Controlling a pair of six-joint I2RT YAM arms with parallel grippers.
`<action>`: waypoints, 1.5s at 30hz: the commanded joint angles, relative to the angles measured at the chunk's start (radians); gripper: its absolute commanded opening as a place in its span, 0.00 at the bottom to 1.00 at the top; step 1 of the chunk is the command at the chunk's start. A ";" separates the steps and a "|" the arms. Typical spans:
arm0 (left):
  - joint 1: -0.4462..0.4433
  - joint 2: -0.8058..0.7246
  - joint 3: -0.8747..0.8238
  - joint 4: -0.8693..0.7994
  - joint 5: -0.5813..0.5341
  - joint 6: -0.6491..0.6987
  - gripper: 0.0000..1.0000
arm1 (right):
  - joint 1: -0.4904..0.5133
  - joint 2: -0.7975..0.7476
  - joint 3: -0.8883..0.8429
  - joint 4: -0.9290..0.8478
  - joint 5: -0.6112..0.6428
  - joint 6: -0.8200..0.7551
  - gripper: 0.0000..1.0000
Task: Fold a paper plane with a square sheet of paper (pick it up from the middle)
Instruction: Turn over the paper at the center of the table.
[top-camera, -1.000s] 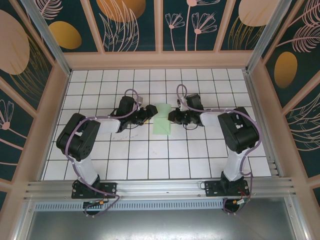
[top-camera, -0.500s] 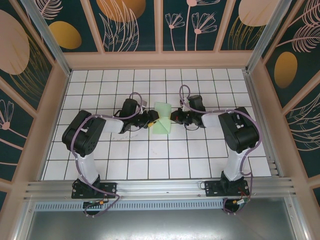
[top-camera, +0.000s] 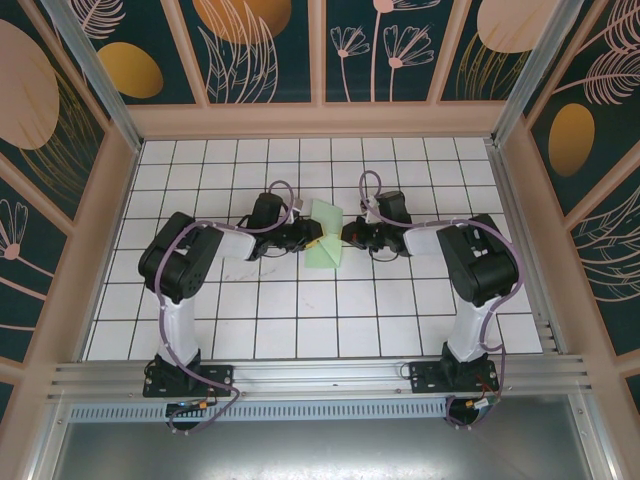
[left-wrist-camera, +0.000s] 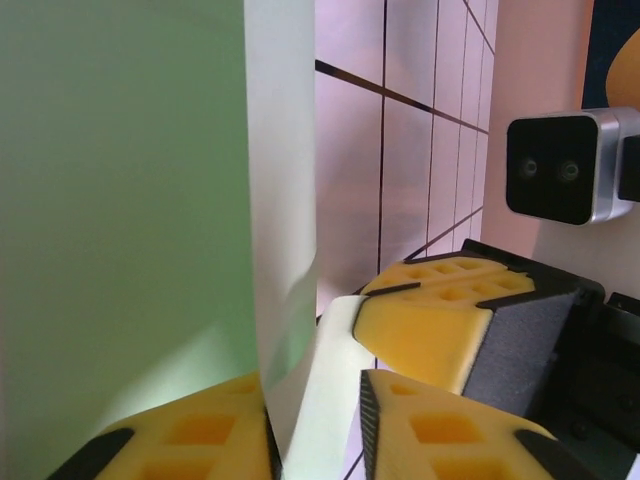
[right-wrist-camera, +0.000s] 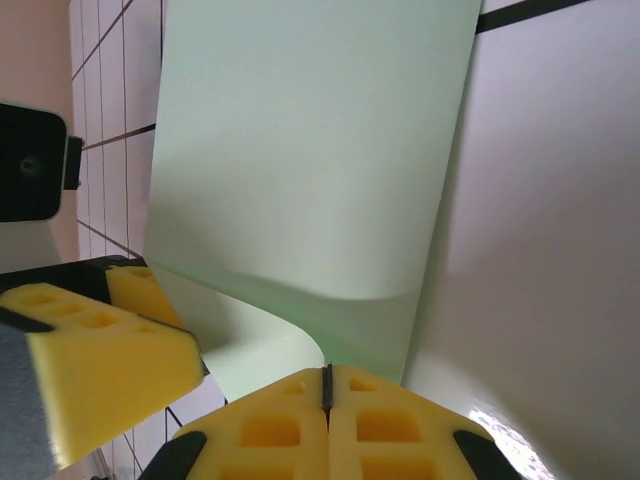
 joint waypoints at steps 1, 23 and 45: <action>-0.004 0.026 0.020 0.017 0.022 0.037 0.24 | -0.011 -0.053 -0.016 0.028 0.006 0.010 0.08; -0.004 -0.359 0.249 -0.800 -0.592 0.499 0.05 | -0.068 -0.504 -0.057 -0.202 0.381 -0.092 0.81; -0.140 0.075 0.570 -1.264 -1.626 0.531 0.02 | -0.085 -0.482 -0.074 -0.247 0.476 -0.070 0.85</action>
